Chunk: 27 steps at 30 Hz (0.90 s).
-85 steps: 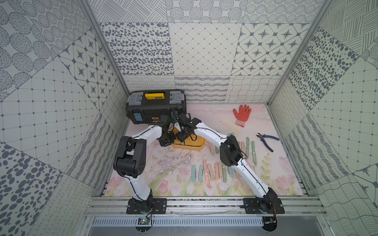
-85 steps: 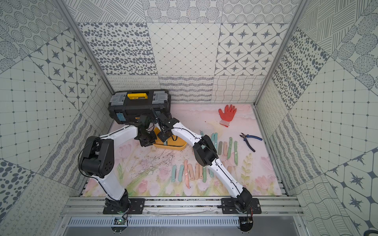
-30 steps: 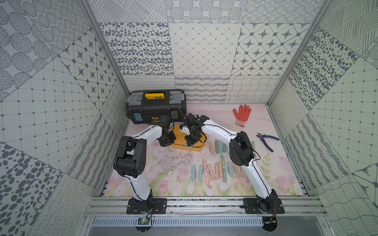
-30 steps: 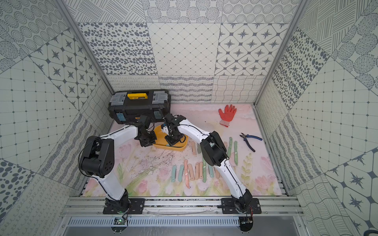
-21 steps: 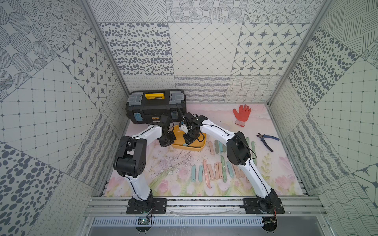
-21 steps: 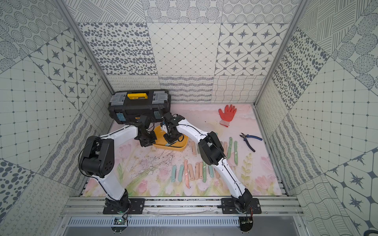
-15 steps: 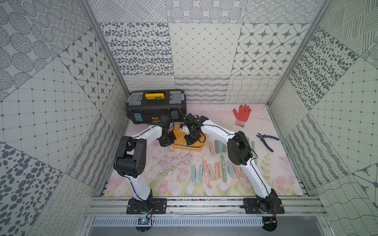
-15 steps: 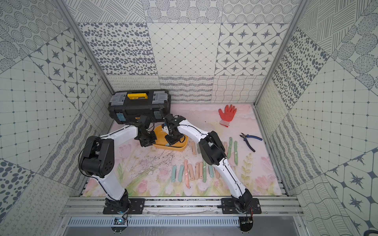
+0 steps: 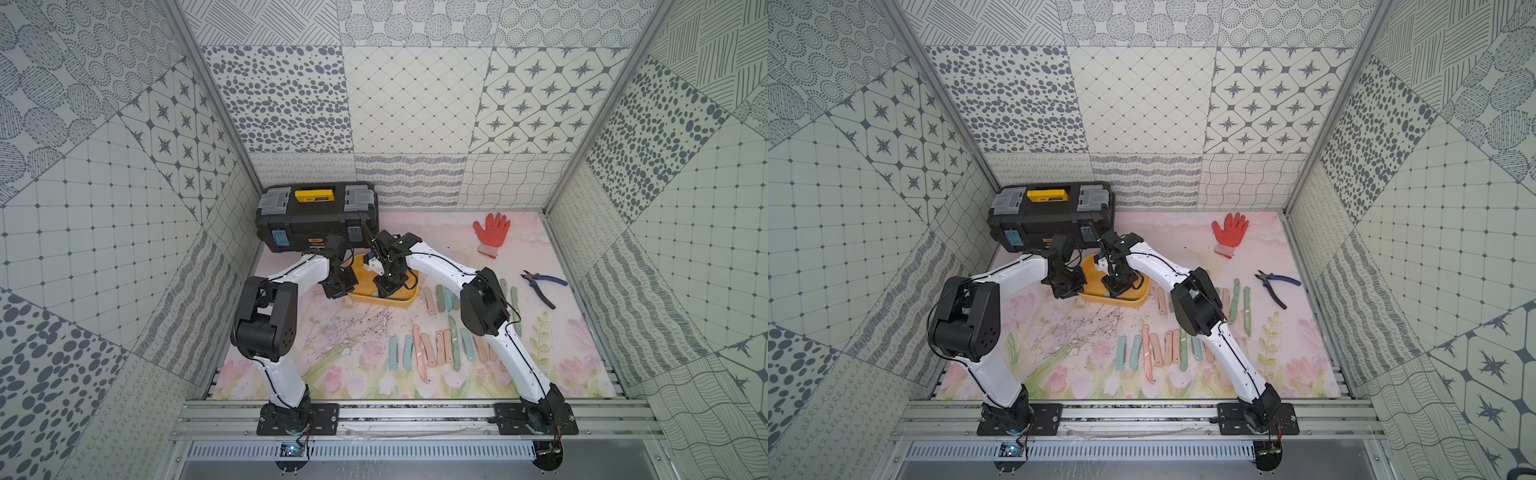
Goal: Take the fruit knife out of the storage box
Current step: Adjust the fruit knife in the storage box.
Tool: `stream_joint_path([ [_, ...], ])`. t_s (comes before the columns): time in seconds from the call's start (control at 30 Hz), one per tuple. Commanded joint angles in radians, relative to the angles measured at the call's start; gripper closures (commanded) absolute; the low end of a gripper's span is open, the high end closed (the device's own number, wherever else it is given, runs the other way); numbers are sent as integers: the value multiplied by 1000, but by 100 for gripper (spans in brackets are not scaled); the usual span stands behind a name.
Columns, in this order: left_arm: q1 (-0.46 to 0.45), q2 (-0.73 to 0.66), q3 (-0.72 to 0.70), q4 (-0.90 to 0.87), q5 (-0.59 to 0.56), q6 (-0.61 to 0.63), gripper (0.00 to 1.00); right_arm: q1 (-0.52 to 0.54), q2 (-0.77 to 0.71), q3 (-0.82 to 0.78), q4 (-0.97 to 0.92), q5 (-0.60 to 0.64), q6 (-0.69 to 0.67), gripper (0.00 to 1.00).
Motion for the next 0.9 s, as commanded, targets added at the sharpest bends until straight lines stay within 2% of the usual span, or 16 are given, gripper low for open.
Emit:
stream_joint_path([
  [0.0, 0, 2, -1, -22, 2, 6, 82, 13, 73, 57, -38, 24, -3, 78],
  [0.2, 0, 0, -3, -24, -2, 9, 82, 11, 112, 93, -11, 114, 47, 77],
  [0.3, 0, 2, -3, -22, 1, 8, 82, -6, 98, 73, 55, 174, 128, 74],
  [0.5, 0, -1, -6, -23, 0, 9, 82, -43, 48, 7, 202, 220, 257, 74],
  [0.67, 0, 2, -5, -20, 2, 10, 82, -51, 12, -2, 222, 177, 227, 74],
  [0.87, 0, 7, -6, -17, 2, 7, 82, -48, -119, -148, 344, 58, 128, 71],
])
